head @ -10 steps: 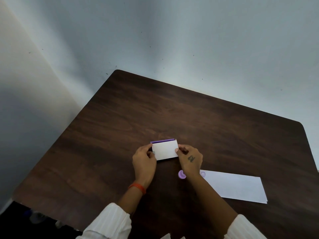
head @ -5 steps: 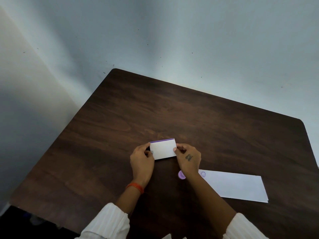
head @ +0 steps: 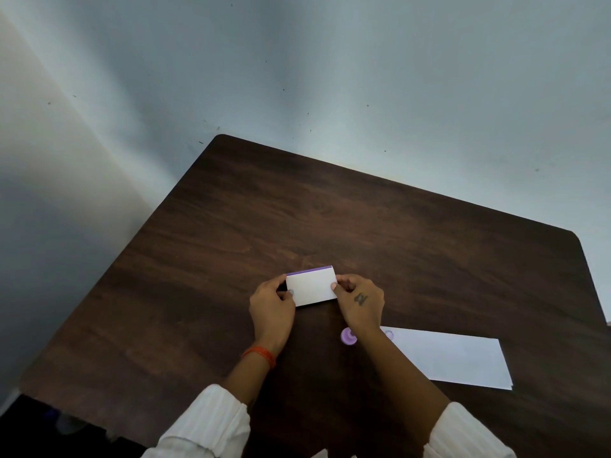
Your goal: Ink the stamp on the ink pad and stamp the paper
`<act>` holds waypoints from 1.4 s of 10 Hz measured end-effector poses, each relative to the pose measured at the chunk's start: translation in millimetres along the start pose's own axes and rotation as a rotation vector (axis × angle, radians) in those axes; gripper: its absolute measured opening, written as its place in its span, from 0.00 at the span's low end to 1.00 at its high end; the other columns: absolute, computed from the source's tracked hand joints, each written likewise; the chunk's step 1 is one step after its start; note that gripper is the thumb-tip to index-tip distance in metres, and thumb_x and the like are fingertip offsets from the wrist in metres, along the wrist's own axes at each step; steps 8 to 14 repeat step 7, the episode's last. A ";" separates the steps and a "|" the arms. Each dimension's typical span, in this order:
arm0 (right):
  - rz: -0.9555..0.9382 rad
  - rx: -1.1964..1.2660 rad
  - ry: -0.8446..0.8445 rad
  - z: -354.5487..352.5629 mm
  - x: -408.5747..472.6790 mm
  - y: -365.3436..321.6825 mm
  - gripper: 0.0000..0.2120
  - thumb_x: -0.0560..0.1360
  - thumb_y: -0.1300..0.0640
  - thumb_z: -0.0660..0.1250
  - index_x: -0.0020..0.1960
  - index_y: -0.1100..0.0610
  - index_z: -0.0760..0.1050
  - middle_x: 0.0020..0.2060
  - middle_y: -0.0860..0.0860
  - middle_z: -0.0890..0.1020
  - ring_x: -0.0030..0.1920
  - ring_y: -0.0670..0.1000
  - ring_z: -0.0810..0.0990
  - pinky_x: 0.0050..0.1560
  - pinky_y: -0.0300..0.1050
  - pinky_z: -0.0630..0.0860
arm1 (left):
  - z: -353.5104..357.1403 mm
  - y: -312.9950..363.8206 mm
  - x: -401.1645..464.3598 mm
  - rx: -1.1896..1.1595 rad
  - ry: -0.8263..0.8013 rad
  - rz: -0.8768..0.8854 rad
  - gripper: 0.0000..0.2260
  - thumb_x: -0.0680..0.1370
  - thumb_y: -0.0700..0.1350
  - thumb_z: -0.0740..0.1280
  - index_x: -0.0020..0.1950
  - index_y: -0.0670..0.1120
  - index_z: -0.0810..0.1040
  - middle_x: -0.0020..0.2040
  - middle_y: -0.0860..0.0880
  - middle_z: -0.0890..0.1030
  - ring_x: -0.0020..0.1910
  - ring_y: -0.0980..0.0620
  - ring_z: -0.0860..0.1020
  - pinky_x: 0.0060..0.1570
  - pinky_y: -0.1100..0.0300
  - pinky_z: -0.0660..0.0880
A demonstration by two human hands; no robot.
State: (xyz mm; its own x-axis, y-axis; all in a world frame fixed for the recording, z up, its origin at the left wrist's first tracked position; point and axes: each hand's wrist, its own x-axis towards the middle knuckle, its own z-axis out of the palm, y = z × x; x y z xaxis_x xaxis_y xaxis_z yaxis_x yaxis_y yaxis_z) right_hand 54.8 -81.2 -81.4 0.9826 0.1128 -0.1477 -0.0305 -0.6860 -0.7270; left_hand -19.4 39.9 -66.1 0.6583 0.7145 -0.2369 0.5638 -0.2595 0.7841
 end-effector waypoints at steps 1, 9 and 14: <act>0.003 -0.015 -0.006 -1.2 1.6 -2.1 0.10 0.72 0.56 0.69 0.52 0.56 0.80 0.48 0.54 0.85 0.45 0.48 0.80 0.46 0.38 0.72 | -0.3 0.8 0.6 -0.005 0.009 -0.005 0.15 0.74 0.36 0.66 0.60 0.43 0.76 0.60 0.43 0.79 0.56 0.47 0.77 0.56 0.58 0.73; -0.339 -0.099 0.157 -43.0 -6.4 -32.5 0.23 0.77 0.49 0.60 0.68 0.59 0.64 0.68 0.58 0.71 0.71 0.55 0.64 0.67 0.44 0.60 | -6.1 46.8 6.4 0.452 0.101 0.625 0.22 0.80 0.48 0.55 0.73 0.45 0.57 0.77 0.45 0.54 0.75 0.46 0.47 0.72 0.49 0.44; -0.339 -0.099 0.157 -43.0 -6.4 -32.5 0.23 0.77 0.49 0.60 0.68 0.59 0.64 0.68 0.58 0.71 0.71 0.55 0.64 0.67 0.44 0.60 | -6.1 46.8 6.4 0.452 0.101 0.625 0.22 0.80 0.48 0.55 0.73 0.45 0.57 0.77 0.45 0.54 0.75 0.46 0.47 0.72 0.49 0.44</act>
